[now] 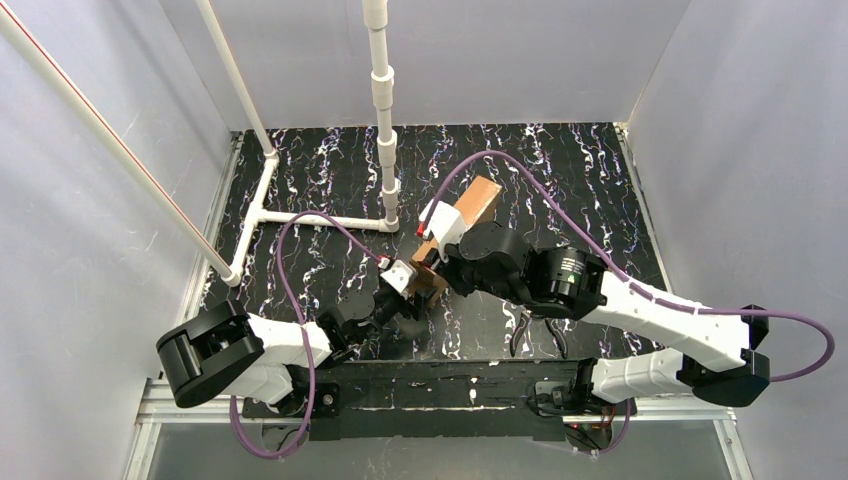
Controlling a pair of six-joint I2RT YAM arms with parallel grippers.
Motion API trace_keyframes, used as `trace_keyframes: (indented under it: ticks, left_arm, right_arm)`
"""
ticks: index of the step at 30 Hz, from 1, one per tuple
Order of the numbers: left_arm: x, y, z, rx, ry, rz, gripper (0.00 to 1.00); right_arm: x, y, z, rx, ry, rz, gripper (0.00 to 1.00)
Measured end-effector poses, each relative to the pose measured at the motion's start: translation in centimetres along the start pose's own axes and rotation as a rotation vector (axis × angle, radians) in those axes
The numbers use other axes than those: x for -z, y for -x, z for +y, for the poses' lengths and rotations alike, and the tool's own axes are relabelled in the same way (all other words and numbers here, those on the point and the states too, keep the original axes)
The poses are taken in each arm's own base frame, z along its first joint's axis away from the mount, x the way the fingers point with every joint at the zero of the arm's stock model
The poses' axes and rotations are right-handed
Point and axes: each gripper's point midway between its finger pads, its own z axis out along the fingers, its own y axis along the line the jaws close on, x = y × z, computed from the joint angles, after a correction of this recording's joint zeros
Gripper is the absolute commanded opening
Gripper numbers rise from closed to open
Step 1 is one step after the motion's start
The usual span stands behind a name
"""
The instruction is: Unpack the express box
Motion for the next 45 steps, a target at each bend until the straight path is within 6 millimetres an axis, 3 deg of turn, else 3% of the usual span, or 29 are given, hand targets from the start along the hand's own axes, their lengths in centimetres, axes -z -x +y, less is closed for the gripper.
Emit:
trace_keyframes:
  ticks: [18, 30, 45]
  left_arm:
    - [0.0, 0.0, 0.0, -0.001, 0.000, 0.000, 0.36]
    - [0.1, 0.0, 0.0, -0.003, 0.000, -0.002, 0.35]
    - [0.1, 0.0, 0.0, 0.001, -0.002, -0.002, 0.33]
  right_arm:
    - [0.1, -0.3, 0.1, -0.008, -0.034, 0.043, 0.01]
    - [2.6, 0.3, -0.4, -0.055, -0.013, -0.004, 0.01]
    - [0.5, -0.4, 0.5, -0.008, 0.000, 0.048, 0.01]
